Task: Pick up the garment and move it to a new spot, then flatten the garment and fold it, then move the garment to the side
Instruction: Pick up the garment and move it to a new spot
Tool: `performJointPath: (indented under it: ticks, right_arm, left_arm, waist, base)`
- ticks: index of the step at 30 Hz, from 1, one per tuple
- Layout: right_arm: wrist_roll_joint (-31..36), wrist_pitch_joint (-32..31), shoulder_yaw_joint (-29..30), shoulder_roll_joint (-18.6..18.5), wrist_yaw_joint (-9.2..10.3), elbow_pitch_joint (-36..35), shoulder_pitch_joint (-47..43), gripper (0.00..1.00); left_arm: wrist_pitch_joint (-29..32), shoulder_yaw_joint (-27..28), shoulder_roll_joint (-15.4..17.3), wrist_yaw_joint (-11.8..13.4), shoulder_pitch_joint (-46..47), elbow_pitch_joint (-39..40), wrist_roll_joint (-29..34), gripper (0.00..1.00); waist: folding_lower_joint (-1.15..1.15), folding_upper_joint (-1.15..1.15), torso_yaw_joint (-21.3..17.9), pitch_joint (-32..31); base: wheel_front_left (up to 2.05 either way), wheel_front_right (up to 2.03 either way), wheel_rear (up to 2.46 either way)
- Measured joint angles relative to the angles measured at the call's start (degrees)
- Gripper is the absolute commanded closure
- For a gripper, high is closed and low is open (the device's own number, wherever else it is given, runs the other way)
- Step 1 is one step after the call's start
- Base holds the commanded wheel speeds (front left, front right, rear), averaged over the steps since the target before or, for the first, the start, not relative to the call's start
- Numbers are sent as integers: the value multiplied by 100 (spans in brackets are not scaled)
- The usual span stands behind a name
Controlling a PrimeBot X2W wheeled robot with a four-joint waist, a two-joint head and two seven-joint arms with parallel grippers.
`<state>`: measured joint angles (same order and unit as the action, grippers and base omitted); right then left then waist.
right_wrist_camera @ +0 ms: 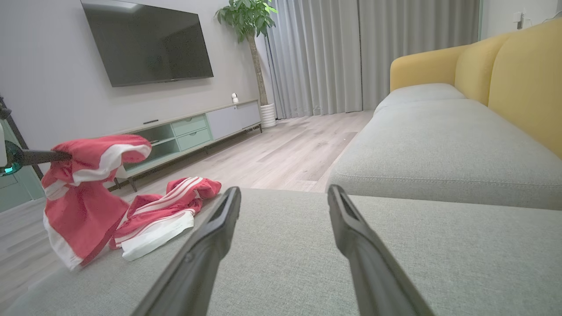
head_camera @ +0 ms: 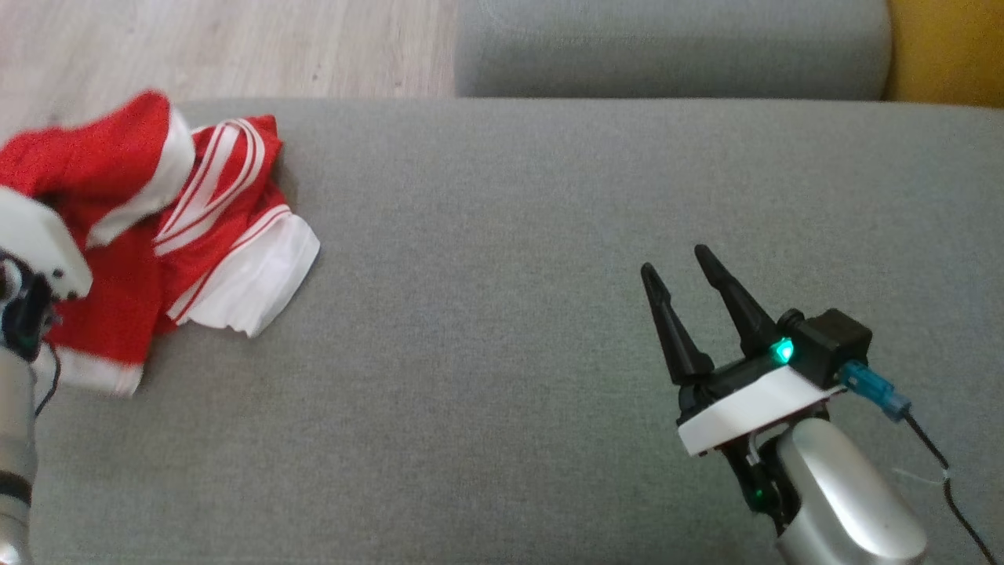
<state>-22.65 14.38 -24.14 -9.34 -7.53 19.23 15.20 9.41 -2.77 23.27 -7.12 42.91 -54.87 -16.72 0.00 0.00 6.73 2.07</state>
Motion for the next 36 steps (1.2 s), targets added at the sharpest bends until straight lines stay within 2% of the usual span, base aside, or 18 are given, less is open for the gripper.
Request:
performJointPath:
  ticks: [4, 7, 8, 14, 20, 24, 28, 36]
  right_arm:
    - [-4, 0, 16, 70, 0, 2, -93, 0]
    - [-4, 0, 27, 142, 0, 0, -100, 0]
    - [-1, 0, 43, 142, 0, -2, -111, 0]
    - [16, 0, 44, 143, 0, -98, -157, 0]
    - [49, 0, 44, 135, 0, -240, -152, 0]
    - [55, 0, 66, 119, 0, -346, -147, 0]
    - [55, 0, 70, 110, 0, -400, -137, 0]
    - [36, 0, 51, 108, 0, -471, 73, 0]
  left_arm:
    - [90, -344, -9, -1, 13, 695, -136, 100]
    - [308, -631, -20, -1, 14, 1726, -375, 100]
    - [470, -753, -32, -1, 12, 2313, -504, 100]
    - [888, -942, -200, 23, -109, 3983, -732, 100]
    - [990, -1176, -511, 168, -634, 4732, -773, 100]
    - [714, -1344, -846, 285, -1070, 4721, -829, 100]
    - [148, -1518, -1205, 419, -1311, 4268, -784, 100]
    - [-987, -1976, -1746, 454, -1324, 2302, -381, 100]
  waist:
    - [0, 0, -33, -196]
    - [0, 0, -180, -301]
    - [0, 0, -287, -330]
    - [0, 0, -722, -337]
    - [0, 0, -1203, -268]
    - [0, 0, -1613, -177]
    - [0, 0, -1968, -50]
    - [0, 0, -2435, 326]
  base:
    - [0, 0, 0]
    - [0, 0, 0]
    - [0, 0, 0]
    - [0, 0, 0]
    - [0, 0, 0]
    - [0, 0, 0]
    - [0, 0, 0]
    - [0, 0, 0]
